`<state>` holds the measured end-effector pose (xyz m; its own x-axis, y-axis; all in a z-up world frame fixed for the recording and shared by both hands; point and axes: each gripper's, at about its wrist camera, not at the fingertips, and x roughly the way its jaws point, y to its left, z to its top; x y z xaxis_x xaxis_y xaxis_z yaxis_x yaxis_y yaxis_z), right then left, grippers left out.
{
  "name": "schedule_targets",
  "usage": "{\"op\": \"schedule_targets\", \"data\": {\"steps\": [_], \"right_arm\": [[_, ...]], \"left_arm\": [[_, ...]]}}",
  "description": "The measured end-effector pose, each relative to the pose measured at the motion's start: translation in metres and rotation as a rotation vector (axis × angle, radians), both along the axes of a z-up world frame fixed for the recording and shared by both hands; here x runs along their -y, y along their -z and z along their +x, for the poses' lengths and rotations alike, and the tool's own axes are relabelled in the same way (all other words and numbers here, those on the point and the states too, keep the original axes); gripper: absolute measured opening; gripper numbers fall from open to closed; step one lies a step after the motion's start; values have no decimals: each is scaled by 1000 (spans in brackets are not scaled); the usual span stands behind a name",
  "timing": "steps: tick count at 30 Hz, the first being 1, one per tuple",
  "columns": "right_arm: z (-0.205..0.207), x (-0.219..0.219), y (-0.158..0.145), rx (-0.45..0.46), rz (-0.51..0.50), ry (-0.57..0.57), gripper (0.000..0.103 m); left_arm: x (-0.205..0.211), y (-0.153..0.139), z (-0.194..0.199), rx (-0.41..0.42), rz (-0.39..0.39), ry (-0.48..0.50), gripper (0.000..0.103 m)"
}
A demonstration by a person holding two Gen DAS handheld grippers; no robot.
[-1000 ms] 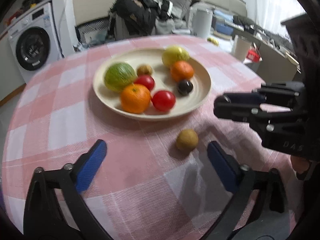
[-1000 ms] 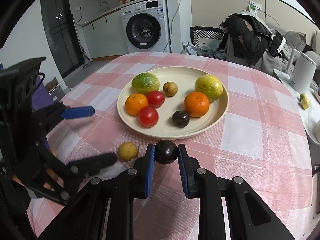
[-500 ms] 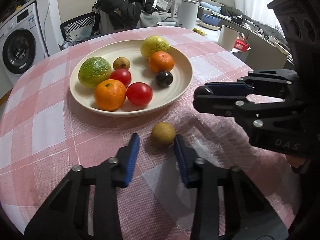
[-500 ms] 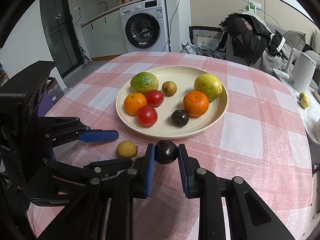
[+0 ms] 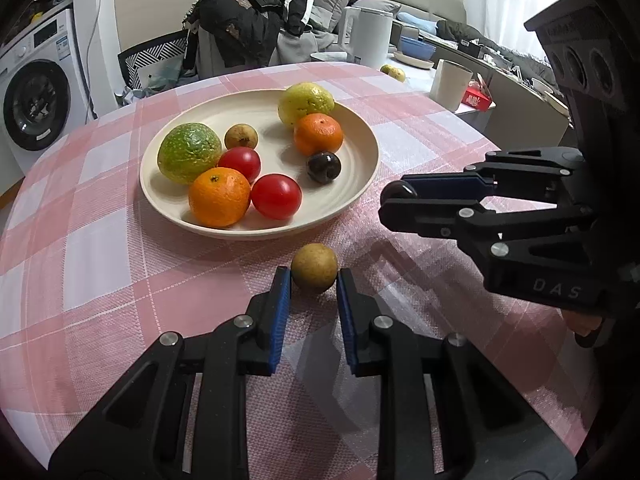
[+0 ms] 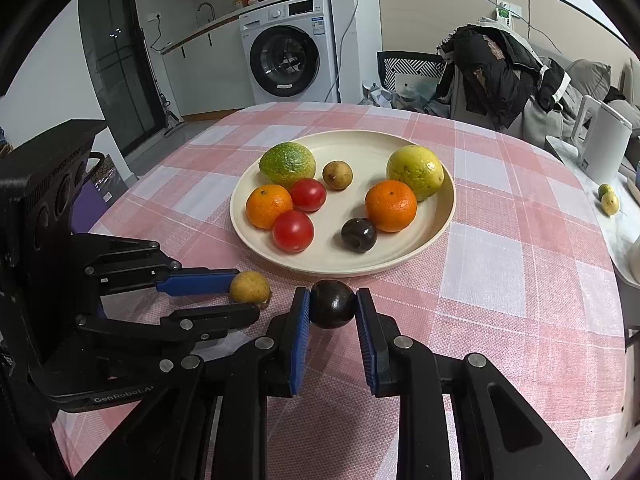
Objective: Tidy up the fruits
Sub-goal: 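Grasp the dark plum with the right tool while the left tool grasps the brown kiwi, then carry the kiwi and plum onto the cream plate and open both tools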
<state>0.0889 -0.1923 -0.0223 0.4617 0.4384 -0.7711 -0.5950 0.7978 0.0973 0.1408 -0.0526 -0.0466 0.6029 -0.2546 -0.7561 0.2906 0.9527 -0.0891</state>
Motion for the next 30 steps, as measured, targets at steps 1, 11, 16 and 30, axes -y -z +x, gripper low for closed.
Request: {"op": "schedule_targets", "data": {"steps": [1, 11, 16, 30], "right_arm": [[0, 0, 0, 1, 0, 1, 24], [0, 0, 0, 1, 3, 1, 24], [1, 1, -1, 6, 12, 4, 24], [0, 13, -18, 48, 119, 25, 24]], "left_arm": [[-1, -1, 0, 3, -1, -2, 21], [-11, -5, -1, 20, -17, -37, 21], [-16, -9, -3, 39, -34, -46, 21], [-24, -29, -8, 121, -62, -85, 21]]}}
